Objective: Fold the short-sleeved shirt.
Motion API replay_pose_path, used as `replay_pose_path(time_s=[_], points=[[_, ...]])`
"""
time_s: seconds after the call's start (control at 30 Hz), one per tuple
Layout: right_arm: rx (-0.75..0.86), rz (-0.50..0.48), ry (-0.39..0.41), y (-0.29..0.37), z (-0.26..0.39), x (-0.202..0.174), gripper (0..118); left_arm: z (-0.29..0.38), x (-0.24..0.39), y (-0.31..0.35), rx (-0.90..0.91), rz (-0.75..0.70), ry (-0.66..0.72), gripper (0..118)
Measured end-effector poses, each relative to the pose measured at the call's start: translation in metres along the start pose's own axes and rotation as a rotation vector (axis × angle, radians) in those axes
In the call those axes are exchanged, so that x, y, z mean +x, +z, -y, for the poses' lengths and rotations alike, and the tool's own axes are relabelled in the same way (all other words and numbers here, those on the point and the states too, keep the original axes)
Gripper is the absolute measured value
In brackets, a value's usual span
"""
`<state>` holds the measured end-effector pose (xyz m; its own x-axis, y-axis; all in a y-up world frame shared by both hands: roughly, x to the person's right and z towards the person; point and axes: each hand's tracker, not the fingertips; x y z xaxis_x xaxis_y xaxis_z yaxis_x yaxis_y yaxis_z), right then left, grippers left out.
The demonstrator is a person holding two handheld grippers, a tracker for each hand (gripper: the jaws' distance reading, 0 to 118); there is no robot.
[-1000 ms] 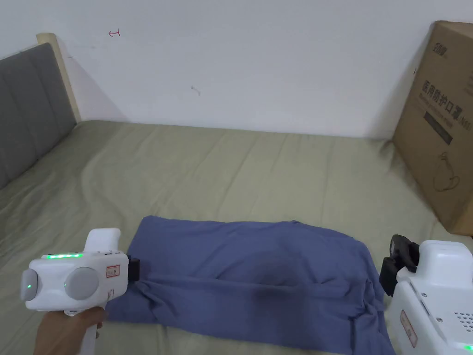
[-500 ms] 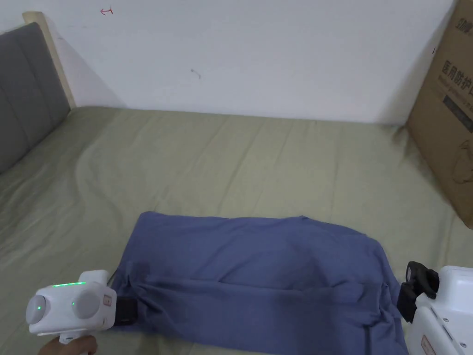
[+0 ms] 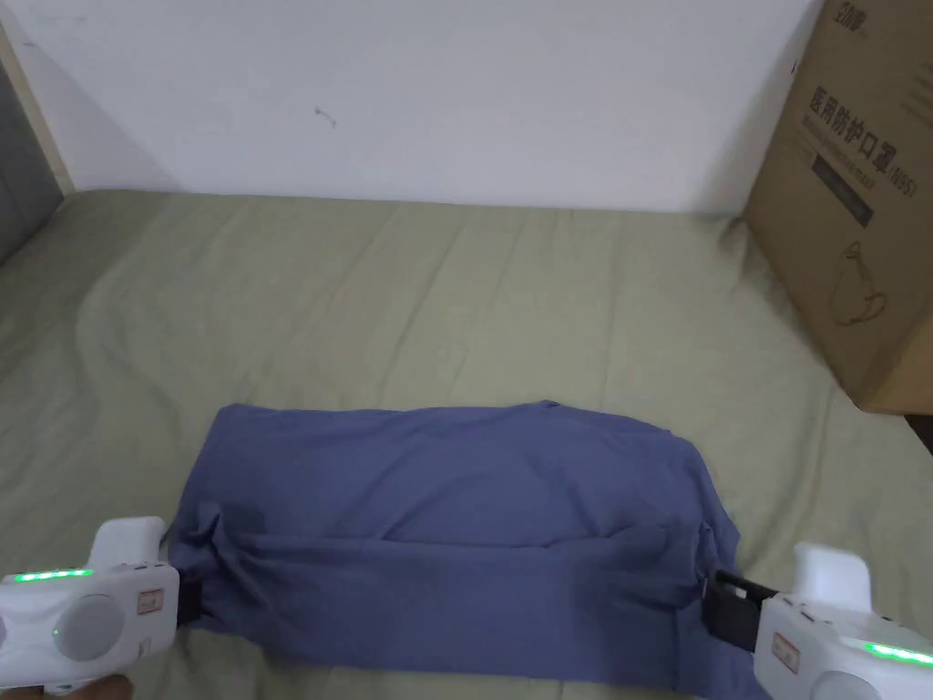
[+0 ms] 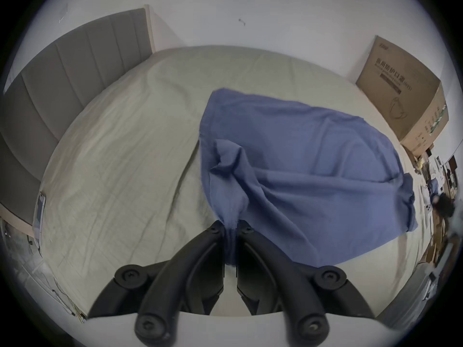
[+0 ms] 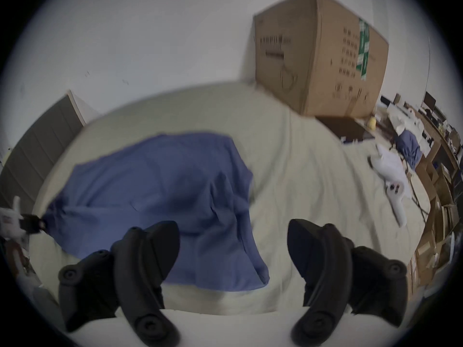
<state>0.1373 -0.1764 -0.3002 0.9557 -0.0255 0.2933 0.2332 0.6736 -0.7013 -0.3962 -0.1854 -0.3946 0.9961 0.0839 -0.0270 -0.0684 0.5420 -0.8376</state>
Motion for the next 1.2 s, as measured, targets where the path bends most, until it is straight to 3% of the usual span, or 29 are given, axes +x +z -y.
replay_pose_path(time_s=[0.17, 0.23, 0.33, 0.4, 0.8, 1.03, 1.2], points=[[-0.192, 0.0, -0.018, -0.051, 0.026, 0.005, 96, -0.007, -0.002, 0.01, 0.024, 0.018, 0.008, 6], [-0.207, -0.016, -0.007, -0.057, 0.034, 0.002, 86, -0.007, -0.001, 0.011, 0.026, 0.018, 0.01, 6], [-0.195, -0.053, -0.001, -0.056, 0.041, -0.003, 45, -0.004, -0.001, 0.012, 0.018, 0.019, 0.013, 6], [-0.178, -0.085, -0.018, -0.047, 0.037, -0.004, 7, -0.003, -0.004, 0.009, 0.011, 0.017, 0.02, 6], [-0.018, -0.117, 0.005, 0.044, 0.018, 0.025, 7, 0.024, -0.033, 0.052, 0.043, 0.054, 0.095, 6], [-0.094, -0.138, 0.019, 0.068, 0.072, 0.028, 7, 0.083, -0.051, 0.084, -0.01, 0.069, 0.134, 6], [-0.231, -0.109, -0.032, 0.034, 0.114, 0.031, 7, 0.118, -0.067, 0.046, -0.091, 0.034, 0.124, 6]])
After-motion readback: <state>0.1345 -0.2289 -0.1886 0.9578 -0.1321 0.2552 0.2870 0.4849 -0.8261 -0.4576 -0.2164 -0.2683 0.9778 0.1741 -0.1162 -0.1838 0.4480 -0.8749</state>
